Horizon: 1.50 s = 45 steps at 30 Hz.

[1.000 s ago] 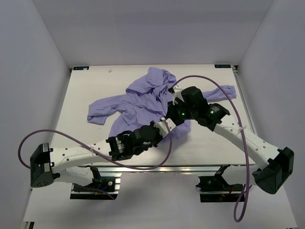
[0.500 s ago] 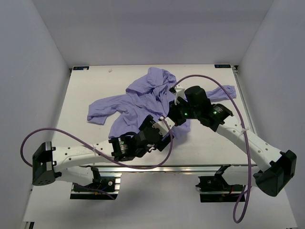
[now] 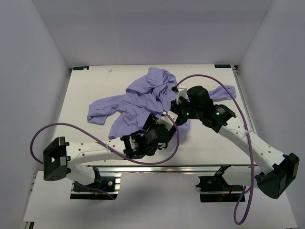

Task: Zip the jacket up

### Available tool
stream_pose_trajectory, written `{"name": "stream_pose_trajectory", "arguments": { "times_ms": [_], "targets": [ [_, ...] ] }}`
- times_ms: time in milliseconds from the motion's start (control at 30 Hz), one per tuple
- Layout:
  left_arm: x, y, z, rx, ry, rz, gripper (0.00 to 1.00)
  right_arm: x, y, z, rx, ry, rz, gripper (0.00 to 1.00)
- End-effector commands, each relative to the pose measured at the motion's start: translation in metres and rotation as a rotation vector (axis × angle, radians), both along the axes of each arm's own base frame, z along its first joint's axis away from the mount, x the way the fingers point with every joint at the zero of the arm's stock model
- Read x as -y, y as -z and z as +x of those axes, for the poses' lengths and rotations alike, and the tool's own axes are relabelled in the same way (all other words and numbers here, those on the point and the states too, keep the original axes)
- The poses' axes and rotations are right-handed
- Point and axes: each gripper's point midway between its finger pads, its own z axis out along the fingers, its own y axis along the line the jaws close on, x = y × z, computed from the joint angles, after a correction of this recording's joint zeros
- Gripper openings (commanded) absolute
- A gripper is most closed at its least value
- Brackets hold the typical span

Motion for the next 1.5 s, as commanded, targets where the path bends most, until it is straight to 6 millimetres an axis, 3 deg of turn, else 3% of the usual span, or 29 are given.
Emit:
{"name": "stream_pose_trajectory", "arguments": {
  "times_ms": [0, 200, 267, 400, 500, 600, 667, 867, 900, 967, 1000, 1133, 1333, 1467],
  "targets": [
    [0.004, -0.029, 0.006, 0.051, -0.058, -0.089, 0.84, -0.001, -0.007, -0.001, 0.001, 0.012, 0.026, 0.0],
    [0.002, -0.04, 0.007, 0.085, -0.054, -0.128, 0.62, -0.004, -0.002, -0.002, -0.025, 0.003, 0.035, 0.0],
    [0.005, -0.035, 0.004, 0.086, -0.016, -0.124, 0.61, -0.006, 0.001, -0.003, -0.038, 0.002, 0.036, 0.0],
    [0.008, -0.04, 0.002, 0.108, 0.018, -0.154, 0.5, -0.008, 0.004, -0.004, -0.057, -0.007, 0.037, 0.0],
    [0.008, -0.043, 0.002, 0.125, 0.031, -0.162, 0.22, -0.01, 0.004, -0.004, -0.061, -0.01, 0.046, 0.0],
    [0.009, -0.039, 0.001, 0.128, 0.047, -0.14, 0.17, -0.01, 0.001, -0.003, -0.055, -0.004, 0.053, 0.0],
    [0.01, -0.035, 0.0, 0.125, 0.052, -0.126, 0.0, -0.011, -0.003, -0.002, -0.049, -0.003, 0.064, 0.0],
    [0.01, -0.032, -0.004, 0.129, 0.095, -0.145, 0.0, -0.011, -0.001, 0.0, -0.049, 0.004, 0.06, 0.0],
    [0.009, -0.043, -0.007, 0.14, 0.106, -0.192, 0.0, -0.01, 0.001, 0.002, -0.052, 0.01, 0.054, 0.0],
    [0.009, -0.041, -0.014, 0.146, 0.175, -0.192, 0.0, -0.007, 0.005, 0.008, -0.057, 0.032, 0.042, 0.0],
    [0.007, -0.05, -0.018, 0.157, 0.195, -0.227, 0.0, -0.006, 0.004, 0.012, -0.055, 0.044, 0.038, 0.0],
    [0.008, -0.044, -0.029, 0.142, 0.29, -0.186, 0.0, 0.004, 0.007, 0.038, -0.062, 0.095, 0.033, 0.0],
    [0.007, -0.032, -0.037, 0.102, 0.337, -0.129, 0.0, 0.002, 0.016, 0.051, -0.056, 0.024, 0.017, 0.0],
    [0.012, -0.032, -0.046, 0.076, 0.399, -0.137, 0.0, 0.016, 0.034, 0.094, 0.002, 0.135, -0.088, 0.0]
  ]
}}
